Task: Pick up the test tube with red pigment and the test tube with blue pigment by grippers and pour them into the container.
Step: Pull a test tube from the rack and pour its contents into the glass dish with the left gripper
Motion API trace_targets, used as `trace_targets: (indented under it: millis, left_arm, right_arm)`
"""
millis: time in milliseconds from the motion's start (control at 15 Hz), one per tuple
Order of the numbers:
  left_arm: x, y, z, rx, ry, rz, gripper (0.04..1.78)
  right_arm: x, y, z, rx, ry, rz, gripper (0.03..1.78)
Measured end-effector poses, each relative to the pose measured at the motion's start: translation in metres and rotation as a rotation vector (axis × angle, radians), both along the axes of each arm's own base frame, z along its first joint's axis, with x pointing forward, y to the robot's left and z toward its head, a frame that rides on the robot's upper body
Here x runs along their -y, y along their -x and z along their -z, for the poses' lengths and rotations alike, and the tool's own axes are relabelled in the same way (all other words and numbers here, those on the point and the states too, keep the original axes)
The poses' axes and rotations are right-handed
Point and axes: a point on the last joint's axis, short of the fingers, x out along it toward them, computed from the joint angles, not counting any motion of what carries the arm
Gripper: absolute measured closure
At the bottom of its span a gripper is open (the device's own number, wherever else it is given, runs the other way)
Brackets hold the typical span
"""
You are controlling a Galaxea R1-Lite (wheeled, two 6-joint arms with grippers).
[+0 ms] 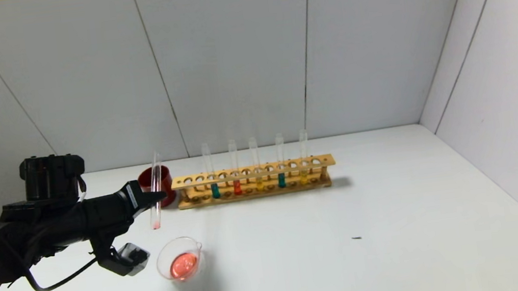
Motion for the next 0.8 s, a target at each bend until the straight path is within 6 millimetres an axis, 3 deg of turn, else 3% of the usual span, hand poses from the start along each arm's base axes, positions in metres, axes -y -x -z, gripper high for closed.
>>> trace_targets:
  millis: [800]
  left_arm:
    - [0.0045,0.0056,-0.0104,0.076,-0.053,0.059,1.51]
  right_arm:
    - [0.0,0.0,0.0,0.0,0.0,0.0,0.06]
